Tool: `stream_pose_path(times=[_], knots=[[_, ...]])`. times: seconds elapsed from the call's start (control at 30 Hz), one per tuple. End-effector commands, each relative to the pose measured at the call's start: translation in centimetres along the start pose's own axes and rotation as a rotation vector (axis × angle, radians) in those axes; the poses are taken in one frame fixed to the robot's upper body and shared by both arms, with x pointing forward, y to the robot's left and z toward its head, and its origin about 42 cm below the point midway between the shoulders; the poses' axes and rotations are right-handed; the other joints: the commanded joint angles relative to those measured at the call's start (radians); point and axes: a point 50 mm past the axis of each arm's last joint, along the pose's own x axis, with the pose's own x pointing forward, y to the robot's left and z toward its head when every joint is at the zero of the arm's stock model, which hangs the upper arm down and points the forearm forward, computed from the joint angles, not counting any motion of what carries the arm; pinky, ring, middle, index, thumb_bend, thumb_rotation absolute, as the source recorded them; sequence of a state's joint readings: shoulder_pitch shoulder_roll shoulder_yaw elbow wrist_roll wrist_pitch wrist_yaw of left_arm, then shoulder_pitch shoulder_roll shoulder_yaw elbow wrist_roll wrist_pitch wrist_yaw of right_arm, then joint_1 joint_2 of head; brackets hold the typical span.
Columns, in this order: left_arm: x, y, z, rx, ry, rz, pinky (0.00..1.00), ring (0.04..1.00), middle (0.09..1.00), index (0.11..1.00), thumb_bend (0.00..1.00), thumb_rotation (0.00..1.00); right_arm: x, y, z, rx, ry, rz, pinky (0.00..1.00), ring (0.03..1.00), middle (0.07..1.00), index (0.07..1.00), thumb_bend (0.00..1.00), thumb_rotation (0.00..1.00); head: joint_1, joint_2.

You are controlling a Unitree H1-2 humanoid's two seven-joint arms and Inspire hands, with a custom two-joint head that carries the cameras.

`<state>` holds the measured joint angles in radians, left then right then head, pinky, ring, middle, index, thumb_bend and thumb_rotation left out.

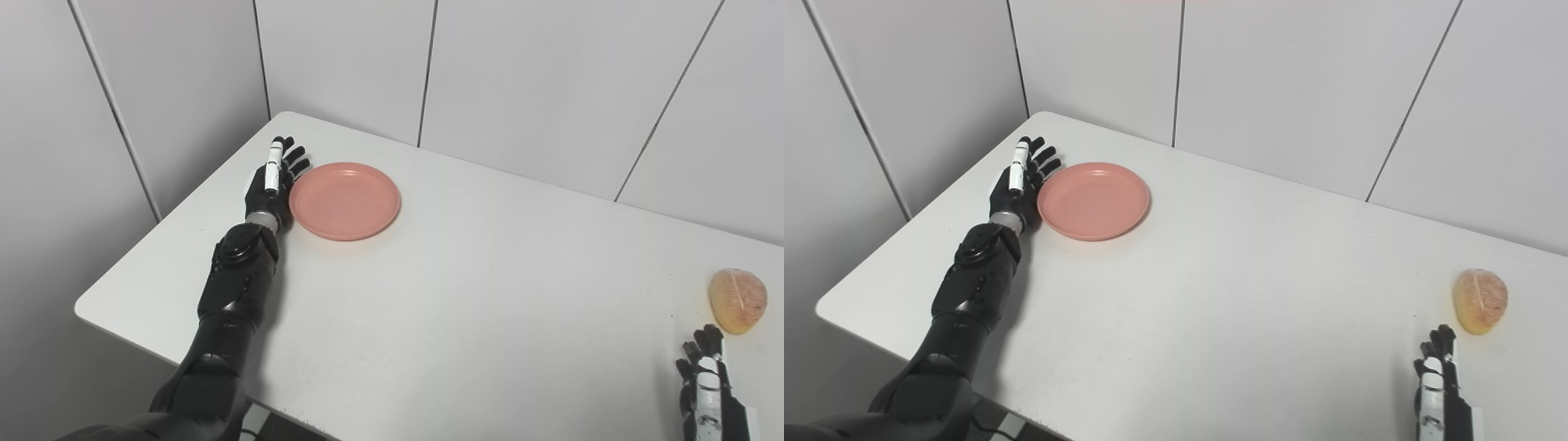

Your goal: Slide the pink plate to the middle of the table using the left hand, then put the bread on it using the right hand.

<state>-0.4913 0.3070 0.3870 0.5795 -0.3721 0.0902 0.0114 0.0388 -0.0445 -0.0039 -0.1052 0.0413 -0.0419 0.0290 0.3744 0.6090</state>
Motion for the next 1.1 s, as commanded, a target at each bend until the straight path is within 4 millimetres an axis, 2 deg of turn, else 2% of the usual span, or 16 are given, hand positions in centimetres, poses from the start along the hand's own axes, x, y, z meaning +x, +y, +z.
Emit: stream_pose_path(times=[0.0, 0.23, 0.57, 0.87, 1.07], knots=[[0.3, -1.2, 0.8, 0.016, -0.005, -0.042, 0.86, 0.882, 0.88, 0.875, 0.35, 1.0, 0.6, 0.4, 0.8, 0.012, -0.053, 0.002, 1.0, 0.993, 0.992, 0.984, 0.2, 1.0, -0.004, 0.002], [-0.1, -3.3, -0.5, 0.038, 0.027, -0.146, 0.87, 0.9, 0.901, 0.888, 0.36, 1.0, 0.5, 0.9, 0.8, 0.015, -0.055, 0.003, 1.0, 0.989, 0.991, 0.984, 0.19, 1.0, -0.025, 0.011], [-0.2, -7.9, -2.3, 0.066, 0.072, -0.245, 0.87, 0.883, 0.885, 0.876, 0.37, 1.0, 0.7, 1.7, 0.5, 0.02, -0.056, 0.011, 1.0, 0.987, 0.992, 0.986, 0.23, 1.0, -0.044, 0.023], [-0.8, -11.1, -3.6, 0.119, 0.098, -0.332, 0.86, 0.88, 0.887, 0.87, 0.38, 1.0, 0.7, 2.3, 0.7, 0.018, -0.046, 0.005, 1.0, 0.981, 0.984, 0.977, 0.23, 1.0, -0.062, 0.029], [-1.5, -13.3, -4.1, 0.128, 0.102, -0.39, 0.85, 0.881, 0.888, 0.877, 0.38, 1.0, 0.6, 2.8, 0.9, 0.001, -0.051, 0.005, 0.96, 0.964, 0.967, 0.962, 0.22, 1.0, -0.088, 0.04]])
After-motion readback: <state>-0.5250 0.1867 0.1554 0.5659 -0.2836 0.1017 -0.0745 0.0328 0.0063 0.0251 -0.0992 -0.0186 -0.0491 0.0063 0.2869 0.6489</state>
